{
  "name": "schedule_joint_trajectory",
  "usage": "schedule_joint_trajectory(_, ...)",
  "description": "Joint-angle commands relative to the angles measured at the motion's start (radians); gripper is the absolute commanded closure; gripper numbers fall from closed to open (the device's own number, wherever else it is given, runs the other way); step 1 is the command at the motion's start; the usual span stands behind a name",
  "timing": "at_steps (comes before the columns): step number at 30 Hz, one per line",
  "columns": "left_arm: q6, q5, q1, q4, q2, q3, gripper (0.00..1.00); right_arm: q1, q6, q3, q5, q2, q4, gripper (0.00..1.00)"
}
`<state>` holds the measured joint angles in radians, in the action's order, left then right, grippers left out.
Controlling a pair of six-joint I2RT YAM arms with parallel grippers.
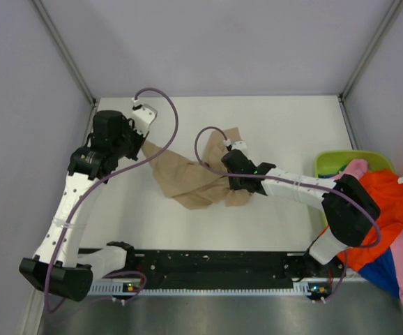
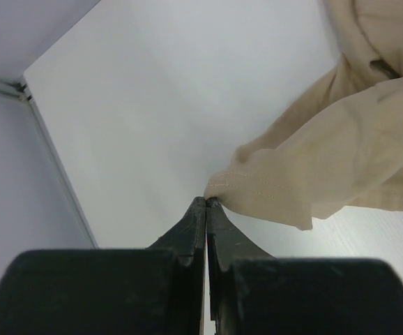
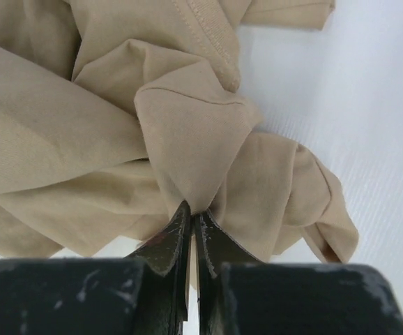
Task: Fold and stack the t-shirts
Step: Flatten out the tshirt
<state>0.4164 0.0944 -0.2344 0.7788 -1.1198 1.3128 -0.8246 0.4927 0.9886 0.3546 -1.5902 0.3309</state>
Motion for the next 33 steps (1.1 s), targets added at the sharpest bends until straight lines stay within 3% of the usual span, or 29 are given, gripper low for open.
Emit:
schedule_joint_trajectory(1, -0.007, -0.168, 0.071, -0.081, 0.003, 0.038, 1.00, 0.037, -0.049, 0.016, 0.007, 0.139, -0.021, 1.00)
schedule_joint_trajectory(6, 0.004, -0.023, 0.323, -0.089, -0.106, 0.227, 1.00, 0.088, -0.135, 0.018, -0.107, 0.314, -0.023, 1.00)
schedule_joint_trajectory(10, -0.004, -0.025, 0.345, -0.157, -0.254, 0.313, 1.00, 0.094, -0.132, 0.041, -0.275, 0.303, -0.081, 1.00)
schedule_joint_trajectory(13, -0.034, -0.050, 0.345, -0.200, -0.395, 0.379, 1.00, 0.104, -0.114, 0.068, -0.295, 0.282, -0.098, 1.00)
schedule_joint_trajectory(14, -0.040, -0.054, 0.345, -0.199, -0.463, 0.413, 0.91, 0.114, -0.105, 0.074, -0.311, 0.280, -0.101, 1.00)
schedule_joint_trajectory(16, -0.053, -0.050, 0.343, -0.191, -0.532, 0.453, 0.60, 0.154, -0.085, 0.090, -0.377, 0.274, -0.110, 1.00)
schedule_joint_trajectory(18, -0.024, 0.032, 0.340, -0.155, -0.551, 0.457, 0.38, 0.194, -0.063, 0.096, -0.419, 0.263, -0.109, 1.00)
schedule_joint_trajectory(20, 0.030, 0.138, 0.313, -0.136, -0.480, 0.334, 0.28, 0.243, -0.048, 0.084, -0.456, 0.263, -0.109, 1.00)
schedule_joint_trajectory(24, 0.258, 0.223, 0.239, -0.118, -0.249, 0.027, 0.27, 0.283, -0.040, 0.068, -0.476, 0.269, -0.107, 1.00)
schedule_joint_trajectory(27, 0.494, 0.287, 0.184, -0.002, -0.083, -0.206, 0.26, 0.286, -0.052, 0.070, -0.476, 0.268, -0.098, 1.00)
schedule_joint_trajectory(31, 0.792, 0.196, 0.184, 0.205, 0.044, -0.455, 0.23, 0.286, -0.069, 0.067, -0.450, 0.274, -0.084, 1.00)
schedule_joint_trajectory(33, 0.814, 0.122, 0.184, 0.215, 0.028, -0.518, 0.23, 0.288, -0.077, 0.068, -0.442, 0.274, -0.082, 1.00)
